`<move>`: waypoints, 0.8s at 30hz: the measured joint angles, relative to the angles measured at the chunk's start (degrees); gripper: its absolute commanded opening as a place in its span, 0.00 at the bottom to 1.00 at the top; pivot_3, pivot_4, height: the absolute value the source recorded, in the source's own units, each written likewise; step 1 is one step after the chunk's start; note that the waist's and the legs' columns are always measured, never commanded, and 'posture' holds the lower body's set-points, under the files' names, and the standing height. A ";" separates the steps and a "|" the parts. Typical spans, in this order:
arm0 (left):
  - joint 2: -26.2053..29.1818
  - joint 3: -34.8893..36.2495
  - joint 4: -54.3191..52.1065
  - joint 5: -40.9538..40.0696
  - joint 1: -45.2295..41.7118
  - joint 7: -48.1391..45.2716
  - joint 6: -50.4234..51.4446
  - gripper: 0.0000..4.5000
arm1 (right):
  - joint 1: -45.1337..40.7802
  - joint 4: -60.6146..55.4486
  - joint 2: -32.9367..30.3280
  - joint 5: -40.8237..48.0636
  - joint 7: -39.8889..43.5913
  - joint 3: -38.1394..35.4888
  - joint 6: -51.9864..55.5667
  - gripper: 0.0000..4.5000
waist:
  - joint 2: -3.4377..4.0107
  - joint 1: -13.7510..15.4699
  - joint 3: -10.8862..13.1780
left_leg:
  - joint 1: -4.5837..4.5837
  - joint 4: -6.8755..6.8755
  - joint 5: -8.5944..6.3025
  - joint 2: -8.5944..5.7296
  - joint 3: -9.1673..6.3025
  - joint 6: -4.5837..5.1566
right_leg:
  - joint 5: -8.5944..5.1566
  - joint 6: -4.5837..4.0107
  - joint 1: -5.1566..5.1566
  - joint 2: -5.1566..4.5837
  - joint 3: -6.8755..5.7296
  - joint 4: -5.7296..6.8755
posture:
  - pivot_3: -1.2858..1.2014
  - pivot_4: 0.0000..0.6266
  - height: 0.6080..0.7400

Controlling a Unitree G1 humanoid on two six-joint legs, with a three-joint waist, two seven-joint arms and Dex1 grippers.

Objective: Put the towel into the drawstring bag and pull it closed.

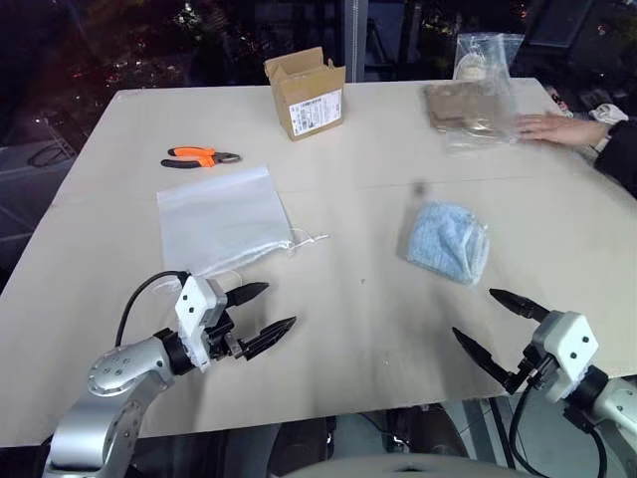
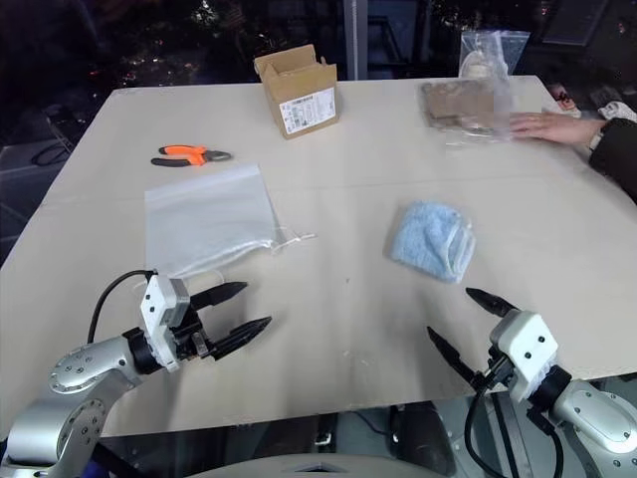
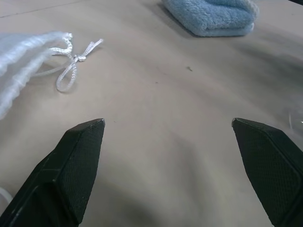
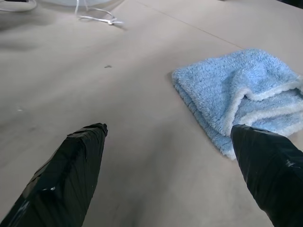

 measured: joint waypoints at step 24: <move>2.55 4.60 21.41 38.82 -10.37 25.54 -42.18 0.99 | -14.17 -2.06 -2.21 1.61 2.96 11.52 -0.14 1.00 | -0.18 0.13 -0.07 | 0.07 0.16 -0.07 0.16 0.10 0.12 | 0.05 -0.03 0.07 0.25 -0.06 -0.05 | 0.52 0.24 1.00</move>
